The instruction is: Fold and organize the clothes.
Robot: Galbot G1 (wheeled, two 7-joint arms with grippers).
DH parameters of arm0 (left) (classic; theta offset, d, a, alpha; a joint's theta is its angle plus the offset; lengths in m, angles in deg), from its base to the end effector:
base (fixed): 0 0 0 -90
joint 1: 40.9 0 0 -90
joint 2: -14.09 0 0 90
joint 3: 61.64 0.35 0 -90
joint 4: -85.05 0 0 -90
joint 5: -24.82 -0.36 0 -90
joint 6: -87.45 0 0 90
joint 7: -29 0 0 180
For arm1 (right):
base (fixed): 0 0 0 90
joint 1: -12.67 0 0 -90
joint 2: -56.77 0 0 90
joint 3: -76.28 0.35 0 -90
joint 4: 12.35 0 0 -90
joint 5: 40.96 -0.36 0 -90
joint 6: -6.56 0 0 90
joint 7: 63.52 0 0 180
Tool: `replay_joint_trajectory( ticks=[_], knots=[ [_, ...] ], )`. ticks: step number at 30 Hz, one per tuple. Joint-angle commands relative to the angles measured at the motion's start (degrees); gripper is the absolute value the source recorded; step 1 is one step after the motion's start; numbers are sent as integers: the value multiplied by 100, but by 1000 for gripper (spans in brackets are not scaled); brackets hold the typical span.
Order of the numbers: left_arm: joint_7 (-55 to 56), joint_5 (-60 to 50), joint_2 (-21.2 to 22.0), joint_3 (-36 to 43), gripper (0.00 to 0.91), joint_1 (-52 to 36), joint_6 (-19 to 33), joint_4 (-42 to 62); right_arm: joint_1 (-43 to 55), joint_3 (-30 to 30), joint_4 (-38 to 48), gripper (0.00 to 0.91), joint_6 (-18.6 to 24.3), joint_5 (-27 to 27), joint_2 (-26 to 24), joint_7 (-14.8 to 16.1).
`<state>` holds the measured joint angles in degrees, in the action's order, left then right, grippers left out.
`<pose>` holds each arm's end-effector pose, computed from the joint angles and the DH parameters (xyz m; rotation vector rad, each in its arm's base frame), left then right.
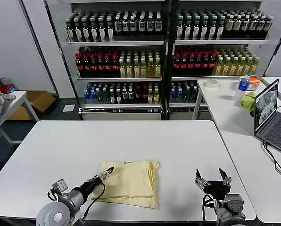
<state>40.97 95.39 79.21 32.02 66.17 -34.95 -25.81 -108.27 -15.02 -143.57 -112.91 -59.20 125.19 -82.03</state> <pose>0.2592 0.0738 -0.2995 -0.2996 -2.3038 0.8672 0.1771 -0.0358 -0.2311 -0.0793 -2.7708 0.1455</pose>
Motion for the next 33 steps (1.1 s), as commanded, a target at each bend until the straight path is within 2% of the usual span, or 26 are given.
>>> replay_joint_trajectory(
  ticks=[1,13,18,22,26,33],
  knots=[
    [-46,-24,257,89,10,-12,55,194,-29,24,-36,907,-2,-6,-4,-3],
    [-58,192,569,-156,10,71,159,118,-57,20,-82,907,-2,-12,-14,-4],
    [4,552,734,-397,10,70,181,3,-40,35,-96,907,-2,-40,-38,-3],
    [84,1038,681,-740,10,117,185,-292,-15,47,-109,907,-2,-75,-61,-4],
    [200,1540,395,-1468,10,228,183,-627,35,47,-97,907,2,-116,-79,-4],
    [504,2143,-719,-2834,10,489,67,-584,211,-58,-79,907,-7,-178,-75,-14]
  ],
)
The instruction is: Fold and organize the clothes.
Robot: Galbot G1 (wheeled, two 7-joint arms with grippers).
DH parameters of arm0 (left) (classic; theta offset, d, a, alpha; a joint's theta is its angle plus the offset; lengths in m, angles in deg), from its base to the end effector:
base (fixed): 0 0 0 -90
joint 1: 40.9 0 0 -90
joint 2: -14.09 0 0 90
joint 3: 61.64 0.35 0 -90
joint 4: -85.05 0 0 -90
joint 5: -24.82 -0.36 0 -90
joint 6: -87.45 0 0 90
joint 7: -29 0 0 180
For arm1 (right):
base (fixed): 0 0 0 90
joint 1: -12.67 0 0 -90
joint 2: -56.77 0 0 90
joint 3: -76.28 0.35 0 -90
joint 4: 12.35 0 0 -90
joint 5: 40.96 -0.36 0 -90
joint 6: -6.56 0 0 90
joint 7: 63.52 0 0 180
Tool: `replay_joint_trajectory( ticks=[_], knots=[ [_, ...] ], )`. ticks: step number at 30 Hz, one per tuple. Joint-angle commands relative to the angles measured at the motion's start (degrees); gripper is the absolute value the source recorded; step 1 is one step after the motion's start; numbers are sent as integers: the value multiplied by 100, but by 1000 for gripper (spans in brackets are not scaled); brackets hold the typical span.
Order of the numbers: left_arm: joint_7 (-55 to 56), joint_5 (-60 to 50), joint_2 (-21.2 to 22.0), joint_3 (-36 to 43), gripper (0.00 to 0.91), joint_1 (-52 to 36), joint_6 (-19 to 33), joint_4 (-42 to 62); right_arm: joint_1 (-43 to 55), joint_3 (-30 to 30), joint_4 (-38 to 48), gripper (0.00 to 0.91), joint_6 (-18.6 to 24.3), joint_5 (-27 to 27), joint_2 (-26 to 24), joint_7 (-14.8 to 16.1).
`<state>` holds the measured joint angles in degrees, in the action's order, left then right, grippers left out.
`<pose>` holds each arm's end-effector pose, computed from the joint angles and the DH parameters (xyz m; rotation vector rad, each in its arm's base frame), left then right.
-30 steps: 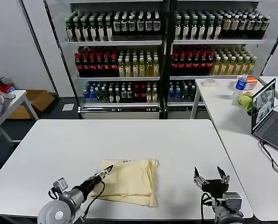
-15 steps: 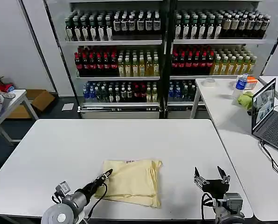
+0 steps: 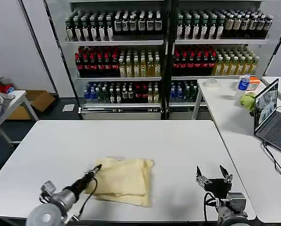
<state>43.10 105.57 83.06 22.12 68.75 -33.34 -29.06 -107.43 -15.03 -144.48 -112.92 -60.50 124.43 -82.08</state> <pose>0.2482 0.1062 -0.2762 -0.1863 -2.3268 1.1710 0.1794 -0.0356 -0.2227 -0.0581 -2.7956 0.1307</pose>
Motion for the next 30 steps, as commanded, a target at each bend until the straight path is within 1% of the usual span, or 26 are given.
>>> replay_joint_trajectory(
  ticks=[1,5,6,7,8,10,12,14,17,18,20,22,23,24,25,28,30],
  knots=[
    [329,1171,-1246,-2014,10,217,-159,-238,147,-59,3,907,-13,-62,-4,-9],
    [549,1309,-1963,-2767,10,119,-235,11,210,-42,-10,907,-13,-102,-45,-2],
    [546,1311,-2209,-2953,10,85,-238,150,218,-34,-10,907,-10,-118,-48,-1],
    [548,1312,-2243,-3081,10,72,-241,186,218,-33,-10,907,-8,-119,-48,0],
    [558,1291,-2458,-3157,10,66,-243,224,217,-32,-14,907,-4,-124,-46,1],
    [538,1089,-2789,-3186,10,42,-246,218,202,-30,-24,907,11,-126,-50,12],
    [495,752,-2964,-3024,10,27,-246,64,195,-26,-31,907,17,-131,-50,14],
    [447,461,-3030,-2784,10,-1,-242,-151,196,-13,-34,907,23,-143,-50,16],
    [427,142,-2935,-2179,10,60,-231,-624,213,-14,-26,907,31,-142,-21,17],
    [410,-68,-2823,-1880,10,118,-228,-730,221,-20,-25,907,35,-139,1,18],
    [380,-620,-2643,-1335,10,174,-222,-814,226,-27,-23,907,42,-130,44,18],
    [348,-1432,-2386,-515,10,188,-92,-759,228,-37,-5,907,47,-101,111,15],
    [351,-1497,-2304,-385,10,190,-46,-742,223,-40,-4,907,51,-91,127,13],
    [395,-2059,-2153,89,10,150,-11,-680,203,-46,-4,907,55,-63,170,14],
    [452,-2368,-2037,373,10,109,-1,-638,190,-51,-9,907,53,-42,192,14],
    [678,-2761,-1680,993,10,-117,25,-612,124,-44,-17,907,56,24,262,14],
    [836,-2808,-1470,1312,10,-274,22,-678,91,-35,-8,907,61,67,291,17]
  ],
)
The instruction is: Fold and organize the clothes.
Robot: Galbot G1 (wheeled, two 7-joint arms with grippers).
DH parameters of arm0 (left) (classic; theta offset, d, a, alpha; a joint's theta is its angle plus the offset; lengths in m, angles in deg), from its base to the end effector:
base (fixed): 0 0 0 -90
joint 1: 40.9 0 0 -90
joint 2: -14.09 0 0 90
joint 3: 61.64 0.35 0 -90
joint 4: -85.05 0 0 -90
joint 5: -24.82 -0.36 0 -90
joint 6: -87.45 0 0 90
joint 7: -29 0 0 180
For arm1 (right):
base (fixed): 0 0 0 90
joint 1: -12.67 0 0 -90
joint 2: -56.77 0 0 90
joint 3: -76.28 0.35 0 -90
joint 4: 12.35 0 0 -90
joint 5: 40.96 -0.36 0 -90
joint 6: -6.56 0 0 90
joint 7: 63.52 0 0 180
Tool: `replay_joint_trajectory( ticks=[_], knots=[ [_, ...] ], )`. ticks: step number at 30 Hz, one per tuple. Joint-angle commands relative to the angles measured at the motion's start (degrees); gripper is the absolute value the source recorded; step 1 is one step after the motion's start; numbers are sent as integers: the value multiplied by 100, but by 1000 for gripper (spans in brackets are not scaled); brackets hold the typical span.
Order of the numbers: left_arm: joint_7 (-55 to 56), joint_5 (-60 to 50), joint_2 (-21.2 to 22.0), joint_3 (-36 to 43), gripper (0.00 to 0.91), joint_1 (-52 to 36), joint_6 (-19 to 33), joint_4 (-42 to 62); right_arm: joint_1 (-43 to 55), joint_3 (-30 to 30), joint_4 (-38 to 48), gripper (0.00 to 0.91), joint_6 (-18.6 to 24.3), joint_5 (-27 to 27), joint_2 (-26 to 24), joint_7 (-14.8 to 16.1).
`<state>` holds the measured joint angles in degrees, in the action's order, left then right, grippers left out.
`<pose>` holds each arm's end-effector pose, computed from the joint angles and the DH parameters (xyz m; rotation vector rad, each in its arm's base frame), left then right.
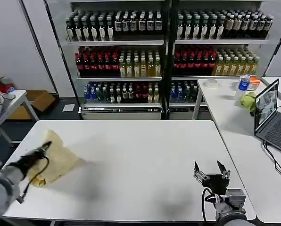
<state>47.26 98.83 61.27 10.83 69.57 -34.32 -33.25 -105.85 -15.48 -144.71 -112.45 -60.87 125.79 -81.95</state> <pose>0.2599 0.1919 -0.1681 0.0078 -2.6641 0.4886 0.1843 -0.0308 -0.2177 -0.0539 -2.8313 0.0824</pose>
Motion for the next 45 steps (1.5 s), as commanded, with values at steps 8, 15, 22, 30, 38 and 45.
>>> replay_joint_trajectory(
  ticks=[8,15,22,30,38,45],
  knots=[
    [899,-2290,1240,3606,10,-453,76,-688,-185,143,15,907,19,187,237,6],
    [1232,-2566,2144,4245,10,-1191,118,284,-286,346,-4,907,43,186,274,15],
    [1430,-2495,2920,4740,10,-2033,181,859,-304,429,-51,907,43,171,271,20],
    [1410,-2558,3363,5209,10,-2579,395,1512,-293,449,-67,907,42,164,257,31],
    [982,-2919,3624,5359,907,-2791,694,1841,-230,415,-63,907,56,223,276,95],
    [579,-2468,3500,5111,907,-2570,1042,1325,-201,405,19,907,404,266,252,319]
  ],
)
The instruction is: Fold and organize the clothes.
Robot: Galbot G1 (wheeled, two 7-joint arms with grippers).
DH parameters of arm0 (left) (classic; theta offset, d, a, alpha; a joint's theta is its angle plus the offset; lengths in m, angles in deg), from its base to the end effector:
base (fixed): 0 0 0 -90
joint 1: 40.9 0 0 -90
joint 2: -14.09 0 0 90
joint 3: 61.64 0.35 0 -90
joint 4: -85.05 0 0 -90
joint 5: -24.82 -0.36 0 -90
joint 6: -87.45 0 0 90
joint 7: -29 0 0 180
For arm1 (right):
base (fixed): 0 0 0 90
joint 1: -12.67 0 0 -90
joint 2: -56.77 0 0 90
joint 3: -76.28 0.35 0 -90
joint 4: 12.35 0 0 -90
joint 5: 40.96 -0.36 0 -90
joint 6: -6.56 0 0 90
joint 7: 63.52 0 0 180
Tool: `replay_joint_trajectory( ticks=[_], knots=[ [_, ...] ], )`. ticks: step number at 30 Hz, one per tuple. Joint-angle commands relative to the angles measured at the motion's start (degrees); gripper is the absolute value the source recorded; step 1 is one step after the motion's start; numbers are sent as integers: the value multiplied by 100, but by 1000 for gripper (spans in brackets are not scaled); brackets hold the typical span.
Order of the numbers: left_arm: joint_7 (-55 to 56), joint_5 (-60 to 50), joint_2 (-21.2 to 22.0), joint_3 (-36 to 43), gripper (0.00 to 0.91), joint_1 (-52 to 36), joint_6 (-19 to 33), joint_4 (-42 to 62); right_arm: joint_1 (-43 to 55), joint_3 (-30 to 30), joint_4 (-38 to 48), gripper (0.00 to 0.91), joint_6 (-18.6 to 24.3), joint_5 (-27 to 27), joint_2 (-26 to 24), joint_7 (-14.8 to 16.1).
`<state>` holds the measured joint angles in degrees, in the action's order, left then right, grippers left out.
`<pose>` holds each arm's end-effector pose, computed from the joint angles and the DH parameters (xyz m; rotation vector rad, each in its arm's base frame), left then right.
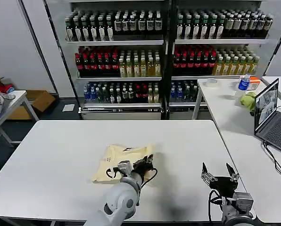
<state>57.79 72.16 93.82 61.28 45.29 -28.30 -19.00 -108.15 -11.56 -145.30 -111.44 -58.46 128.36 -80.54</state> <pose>0.3119 -0.1399 -0.2721 -0.4085 -2.5387 0.5131 0.1768 -0.0425 -0.2175 -0.1446 -2.8444 0.0974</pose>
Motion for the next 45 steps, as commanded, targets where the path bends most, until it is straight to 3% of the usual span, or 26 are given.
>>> replay_joint_trajectory(
  ticks=[1,6,12,17,22,25,37,38,39,44,45],
  knots=[
    [-501,323,226,-45,907,-79,473,-191,41,9,70,907,364,15,-10,207],
    [-593,521,-159,-764,907,407,600,-866,124,-91,50,907,541,5,-56,330],
    [-772,-697,-1257,-1978,907,1261,794,-1558,651,-574,449,907,372,-213,135,291],
    [-804,-724,-1910,-3183,907,2179,962,-1937,1543,-1330,1138,907,-4,-1257,685,68],
    [-794,-642,-1965,-3651,907,2733,961,-2102,2310,-1667,2074,907,-112,-1929,1282,-191],
    [-795,-658,-1882,-3709,907,2892,960,-2161,2682,-1741,2607,907,-191,-2152,1537,-64],
    [-799,-679,-1758,-3621,907,2942,939,-2150,3627,-1562,3870,907,-306,-3099,1991,-172],
    [-800,-682,-1750,-3613,907,2938,937,-2155,3671,-1543,3926,856,-307,-3199,2020,-184],
    [-799,-702,-1735,-3601,907,2938,938,-2161,3713,-1529,3976,645,-320,-3300,2050,-191],
    [-808,-720,-1725,-3603,907,2969,943,-2161,3838,-1523,4164,292,-342,-3440,2121,-207],
    [-807,-717,-1727,-3613,907,2967,943,-2153,3855,-1511,4204,71,-323,-3462,2133,-217]
  ],
)
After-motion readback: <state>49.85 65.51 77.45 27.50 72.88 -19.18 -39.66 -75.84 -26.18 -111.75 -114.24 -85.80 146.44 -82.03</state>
